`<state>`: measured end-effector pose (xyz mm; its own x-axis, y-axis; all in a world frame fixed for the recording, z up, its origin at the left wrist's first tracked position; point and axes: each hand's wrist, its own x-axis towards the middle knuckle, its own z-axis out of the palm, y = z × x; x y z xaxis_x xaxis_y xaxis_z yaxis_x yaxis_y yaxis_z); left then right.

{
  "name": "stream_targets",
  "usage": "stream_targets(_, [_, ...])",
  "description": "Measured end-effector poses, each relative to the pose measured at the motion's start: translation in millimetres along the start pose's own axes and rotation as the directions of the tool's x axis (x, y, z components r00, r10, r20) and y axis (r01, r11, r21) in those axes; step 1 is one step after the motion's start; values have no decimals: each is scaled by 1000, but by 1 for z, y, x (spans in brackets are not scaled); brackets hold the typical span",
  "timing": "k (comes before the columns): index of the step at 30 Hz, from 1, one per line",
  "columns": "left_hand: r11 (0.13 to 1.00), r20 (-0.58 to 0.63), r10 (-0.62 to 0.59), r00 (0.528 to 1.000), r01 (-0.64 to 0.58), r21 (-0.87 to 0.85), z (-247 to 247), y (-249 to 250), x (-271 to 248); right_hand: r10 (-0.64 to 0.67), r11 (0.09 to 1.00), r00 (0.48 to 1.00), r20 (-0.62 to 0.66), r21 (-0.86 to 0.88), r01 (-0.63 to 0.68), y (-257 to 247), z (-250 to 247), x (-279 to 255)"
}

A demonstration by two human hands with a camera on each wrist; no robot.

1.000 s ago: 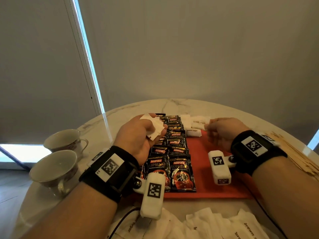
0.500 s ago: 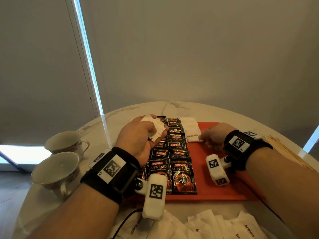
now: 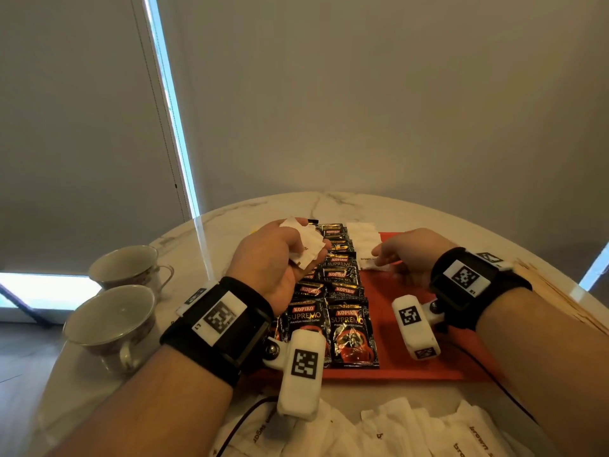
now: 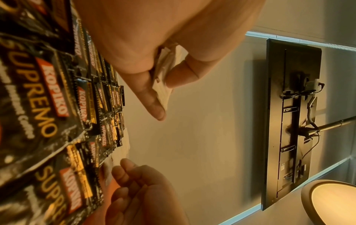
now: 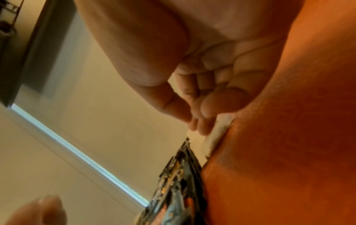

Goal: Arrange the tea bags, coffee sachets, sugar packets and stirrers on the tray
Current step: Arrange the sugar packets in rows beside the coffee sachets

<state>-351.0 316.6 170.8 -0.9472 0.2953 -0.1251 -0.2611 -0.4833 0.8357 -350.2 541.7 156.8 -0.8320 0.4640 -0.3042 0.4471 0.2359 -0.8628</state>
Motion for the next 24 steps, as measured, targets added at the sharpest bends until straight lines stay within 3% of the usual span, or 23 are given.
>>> stream_targets(4, [998,19,-28,999,27,48,-3,-3,4,-6,1000,1000,25,18,5,-2,2,-7])
stream_targets(7, [996,31,-7,999,5,84,-3,-4,6,-127,972,991,31,205,118,-2,3,-19])
stream_targets(9, [994,36,18,999,-22,107,-2,-5,6,-231,925,962,148,339,170,-3,8,-36])
stream_targets(12, [985,41,71,997,-77,153,-4,-7,4,-345,910,898,274,333,249,-4,21,-59])
stream_targets(18, [972,41,81,996,-88,220,-3,-4,-3,-431,843,877,210,439,309,0,29,-66])
stream_targets(24, [970,-24,24,999,-18,244,0,-2,-4,-403,843,898,178,453,289,2,29,-64])
